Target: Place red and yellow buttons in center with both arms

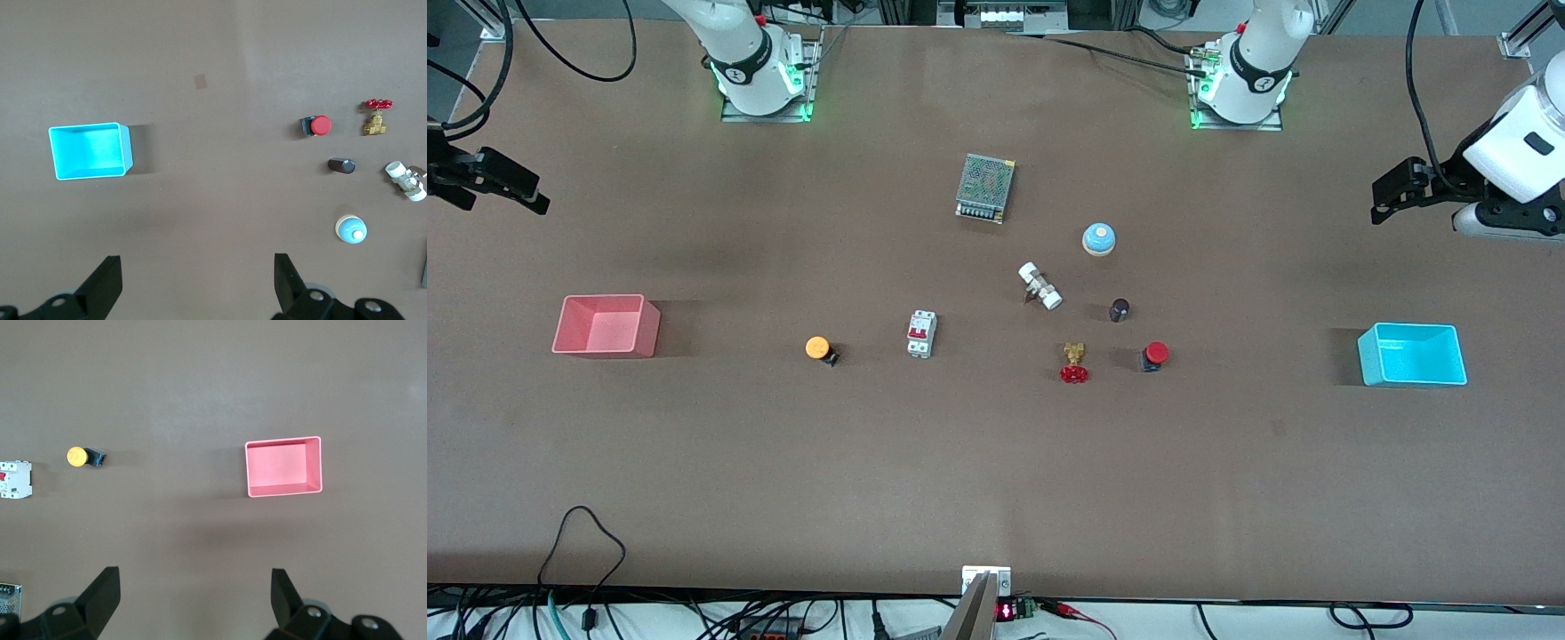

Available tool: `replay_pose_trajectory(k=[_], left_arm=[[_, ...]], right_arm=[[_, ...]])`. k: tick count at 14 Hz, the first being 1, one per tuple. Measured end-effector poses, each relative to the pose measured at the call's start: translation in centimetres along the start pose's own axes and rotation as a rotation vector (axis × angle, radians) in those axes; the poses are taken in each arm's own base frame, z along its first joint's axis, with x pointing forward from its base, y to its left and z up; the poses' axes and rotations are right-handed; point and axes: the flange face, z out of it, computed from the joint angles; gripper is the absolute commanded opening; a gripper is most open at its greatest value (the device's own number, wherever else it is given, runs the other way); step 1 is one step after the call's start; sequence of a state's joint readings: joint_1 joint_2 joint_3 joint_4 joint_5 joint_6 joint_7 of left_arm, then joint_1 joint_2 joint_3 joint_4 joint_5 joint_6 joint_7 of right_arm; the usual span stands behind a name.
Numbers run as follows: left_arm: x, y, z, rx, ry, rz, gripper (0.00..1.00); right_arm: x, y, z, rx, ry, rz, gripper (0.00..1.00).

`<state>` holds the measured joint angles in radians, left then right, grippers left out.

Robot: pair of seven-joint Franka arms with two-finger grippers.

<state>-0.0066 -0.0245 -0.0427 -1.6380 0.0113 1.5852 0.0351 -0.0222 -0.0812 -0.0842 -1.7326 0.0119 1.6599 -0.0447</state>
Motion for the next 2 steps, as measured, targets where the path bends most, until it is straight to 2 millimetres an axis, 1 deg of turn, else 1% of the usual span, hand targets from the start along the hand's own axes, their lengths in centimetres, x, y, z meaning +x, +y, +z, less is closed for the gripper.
replay_pose_trajectory(k=[2], left_arm=[[-0.02, 0.05, -0.23, 0.0, 0.002, 0.003, 1.0]], right_arm=[[-0.02, 0.0, 0.01, 0.0, -0.002, 0.0, 1.0]])
